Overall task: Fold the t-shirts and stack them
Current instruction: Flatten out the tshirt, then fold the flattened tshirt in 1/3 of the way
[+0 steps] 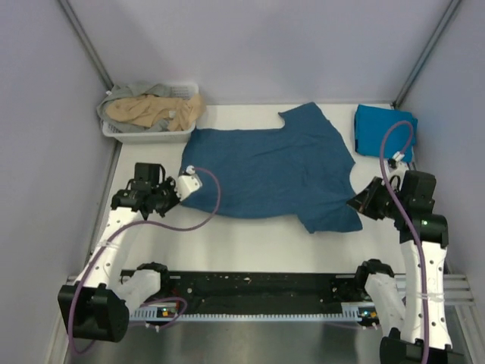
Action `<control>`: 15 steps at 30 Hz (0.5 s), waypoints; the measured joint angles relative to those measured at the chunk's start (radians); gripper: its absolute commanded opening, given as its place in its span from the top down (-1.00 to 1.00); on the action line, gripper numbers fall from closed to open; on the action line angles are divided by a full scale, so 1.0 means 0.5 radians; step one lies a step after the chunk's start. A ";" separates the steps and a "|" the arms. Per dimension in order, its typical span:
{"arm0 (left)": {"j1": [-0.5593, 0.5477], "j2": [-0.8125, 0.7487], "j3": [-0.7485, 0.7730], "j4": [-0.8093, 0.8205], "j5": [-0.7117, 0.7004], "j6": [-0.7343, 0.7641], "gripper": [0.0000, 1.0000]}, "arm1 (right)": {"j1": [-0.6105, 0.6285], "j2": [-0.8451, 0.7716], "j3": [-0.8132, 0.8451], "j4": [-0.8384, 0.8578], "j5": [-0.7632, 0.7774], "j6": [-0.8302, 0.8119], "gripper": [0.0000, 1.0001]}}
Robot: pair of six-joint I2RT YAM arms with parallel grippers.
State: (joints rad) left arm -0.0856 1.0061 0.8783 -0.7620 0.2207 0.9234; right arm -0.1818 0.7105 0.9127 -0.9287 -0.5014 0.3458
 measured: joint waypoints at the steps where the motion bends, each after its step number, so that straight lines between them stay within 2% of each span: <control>1: 0.000 -0.003 -0.103 -0.043 0.012 -0.002 1.00 | 0.000 -0.041 -0.060 -0.025 -0.006 0.014 1.00; 6: 0.000 -0.072 -0.395 -0.278 0.011 -0.016 1.00 | 0.000 -0.179 -0.217 -0.139 -0.041 0.053 1.00; 15: 0.000 -0.157 -0.475 -0.393 -0.072 -0.117 1.00 | 0.000 -0.165 -0.320 -0.131 -0.063 0.082 1.00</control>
State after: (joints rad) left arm -0.0856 0.9276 0.6411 -0.9585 0.1848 0.8650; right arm -0.1818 0.6281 0.7528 -0.9943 -0.5331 0.3870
